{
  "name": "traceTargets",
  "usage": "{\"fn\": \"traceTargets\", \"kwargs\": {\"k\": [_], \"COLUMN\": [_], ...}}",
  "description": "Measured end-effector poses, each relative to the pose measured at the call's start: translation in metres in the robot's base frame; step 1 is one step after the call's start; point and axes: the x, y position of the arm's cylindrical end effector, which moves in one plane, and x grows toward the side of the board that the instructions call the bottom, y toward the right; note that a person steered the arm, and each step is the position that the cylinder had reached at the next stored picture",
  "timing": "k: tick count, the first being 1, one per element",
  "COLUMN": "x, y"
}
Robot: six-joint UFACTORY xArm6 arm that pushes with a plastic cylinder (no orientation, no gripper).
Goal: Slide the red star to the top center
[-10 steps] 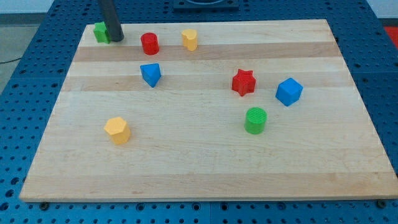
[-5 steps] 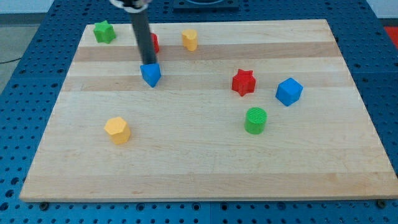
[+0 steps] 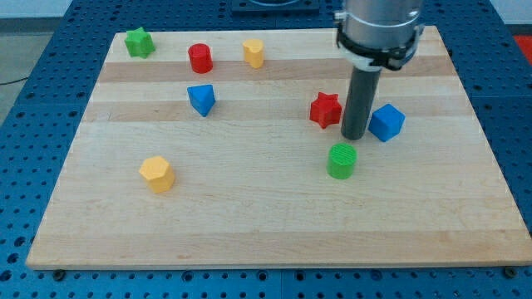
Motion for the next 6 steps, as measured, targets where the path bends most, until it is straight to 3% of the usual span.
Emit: {"fn": "traceTargets", "kwargs": {"k": [2, 6], "x": [-0.029, -0.087], "y": [-0.059, -0.099]}}
